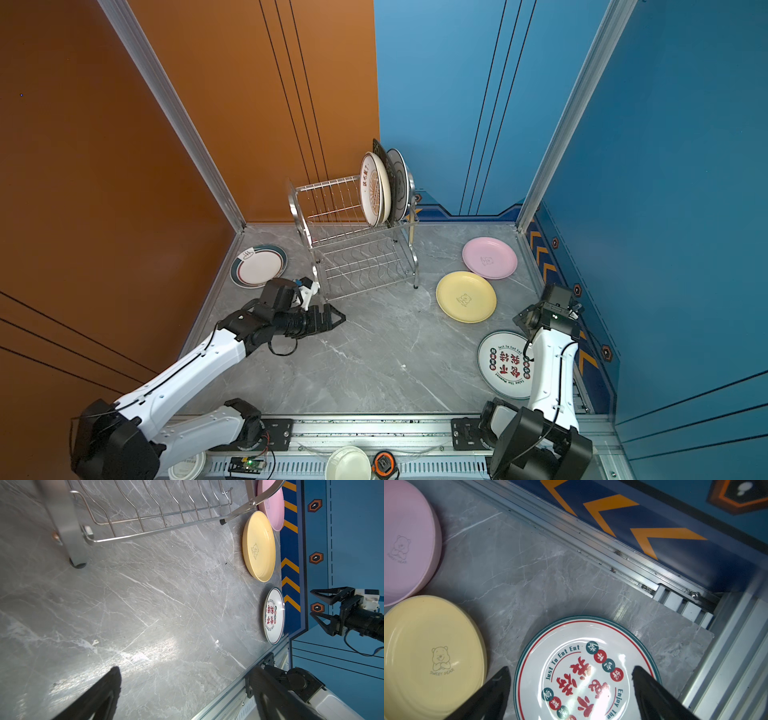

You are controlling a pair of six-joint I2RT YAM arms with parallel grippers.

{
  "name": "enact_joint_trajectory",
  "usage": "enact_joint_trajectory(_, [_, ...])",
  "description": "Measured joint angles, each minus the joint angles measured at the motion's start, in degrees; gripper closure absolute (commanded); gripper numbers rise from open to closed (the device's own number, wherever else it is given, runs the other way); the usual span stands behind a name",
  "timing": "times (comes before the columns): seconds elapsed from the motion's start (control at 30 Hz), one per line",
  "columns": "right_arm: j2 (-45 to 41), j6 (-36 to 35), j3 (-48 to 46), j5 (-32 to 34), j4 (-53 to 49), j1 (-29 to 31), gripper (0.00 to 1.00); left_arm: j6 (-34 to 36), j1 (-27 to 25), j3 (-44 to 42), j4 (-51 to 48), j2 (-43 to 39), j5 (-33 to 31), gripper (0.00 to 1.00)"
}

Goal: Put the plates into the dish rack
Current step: 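Move the right gripper down to the 'Just To Eat' printed plate's rim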

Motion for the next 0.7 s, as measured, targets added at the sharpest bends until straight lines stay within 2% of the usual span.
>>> enact_joint_trajectory(0.2, [3.0, -1.9, -0.1, -0.6, 1.1, -4.9, 0.06, 0.0, -0.3, 0.1, 0.3, 1.5, 0.9, 0.02])
enact_joint_trajectory(0.43, [8.6, -4.4, -1.6, -5.8, 3.7, -11.7, 0.02, 0.0, -0.7, 0.7, 0.5, 2.1, 1.6, 0.02])
enact_joint_trajectory(0.7, [13.4, -6.3, -1.6, -10.5, 5.4, -14.6, 0.0, -0.4, -0.8, 0.7, 0.5, 1.6, 2.0, 0.02])
